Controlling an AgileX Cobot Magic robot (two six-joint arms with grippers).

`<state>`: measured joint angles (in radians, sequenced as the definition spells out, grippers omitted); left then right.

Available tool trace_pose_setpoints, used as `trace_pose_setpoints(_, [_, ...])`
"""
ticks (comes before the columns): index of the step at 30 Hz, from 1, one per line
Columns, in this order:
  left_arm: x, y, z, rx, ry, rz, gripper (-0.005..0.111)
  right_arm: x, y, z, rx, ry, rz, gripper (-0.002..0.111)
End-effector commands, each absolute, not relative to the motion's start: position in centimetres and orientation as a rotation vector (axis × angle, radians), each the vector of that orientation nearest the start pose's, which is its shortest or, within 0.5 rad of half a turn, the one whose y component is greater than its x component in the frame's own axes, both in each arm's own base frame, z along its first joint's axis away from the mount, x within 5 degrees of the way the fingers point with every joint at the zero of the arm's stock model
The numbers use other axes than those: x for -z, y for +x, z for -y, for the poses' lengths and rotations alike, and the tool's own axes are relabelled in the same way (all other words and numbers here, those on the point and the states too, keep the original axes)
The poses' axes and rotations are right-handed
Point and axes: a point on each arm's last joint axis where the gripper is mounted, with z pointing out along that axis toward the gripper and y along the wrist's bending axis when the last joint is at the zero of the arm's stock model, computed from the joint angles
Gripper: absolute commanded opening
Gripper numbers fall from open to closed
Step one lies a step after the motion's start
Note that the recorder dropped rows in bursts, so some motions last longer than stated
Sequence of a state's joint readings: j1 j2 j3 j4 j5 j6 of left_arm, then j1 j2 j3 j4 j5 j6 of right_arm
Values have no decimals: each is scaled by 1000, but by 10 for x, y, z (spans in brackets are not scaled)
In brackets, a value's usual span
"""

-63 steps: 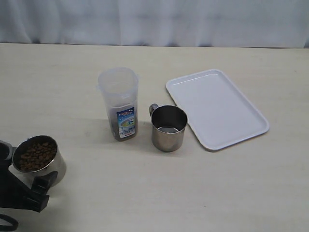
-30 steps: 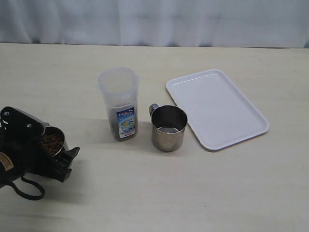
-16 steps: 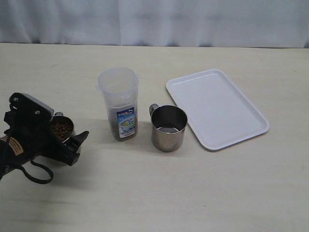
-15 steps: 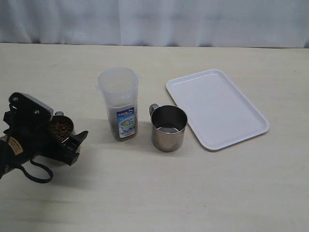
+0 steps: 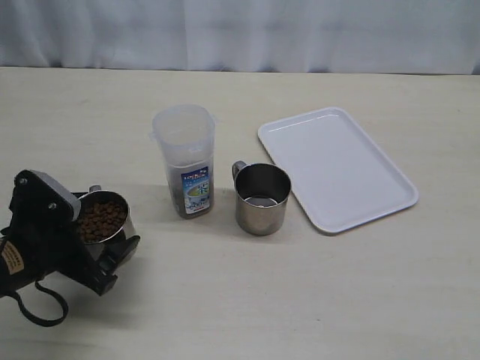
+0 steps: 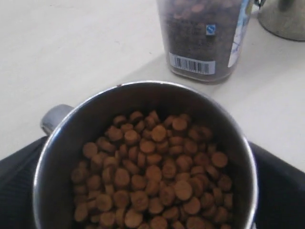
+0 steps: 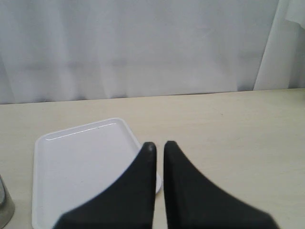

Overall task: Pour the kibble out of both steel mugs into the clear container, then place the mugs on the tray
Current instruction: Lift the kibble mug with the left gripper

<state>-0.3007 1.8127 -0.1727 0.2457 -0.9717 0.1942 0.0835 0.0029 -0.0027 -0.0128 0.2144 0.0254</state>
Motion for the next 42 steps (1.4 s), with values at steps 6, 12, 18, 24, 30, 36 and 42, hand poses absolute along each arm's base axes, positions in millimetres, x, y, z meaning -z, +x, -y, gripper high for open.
trace_pose_setpoints(6, [-71,193,68,224,745,-2000,81,-194,56,-4,-64,-64,-1697,5])
trace_pose_setpoints(12, [-69,203,63,276,747,-1957,81,-194,56,-4,-64,-64,-1697,5])
trace_pose_setpoints(18, [-67,208,60,347,764,-1932,81,-194,56,-4,-64,-64,-1697,5])
trace_pose_setpoints(24, [-68,210,53,326,707,-1941,70,-194,56,-4,-64,-64,-1697,5])
trace_pose_setpoints(30, [-68,211,53,306,721,-1923,70,-194,56,-4,-64,-64,-1697,5])
trace_pose_setpoints(36, [-69,213,49,248,719,-1918,92,-194,56,-4,-64,-64,-1697,5])
trace_pose_setpoints(42, [-72,200,55,317,777,-1908,99,-194,56,-4,-64,-64,-1697,5])
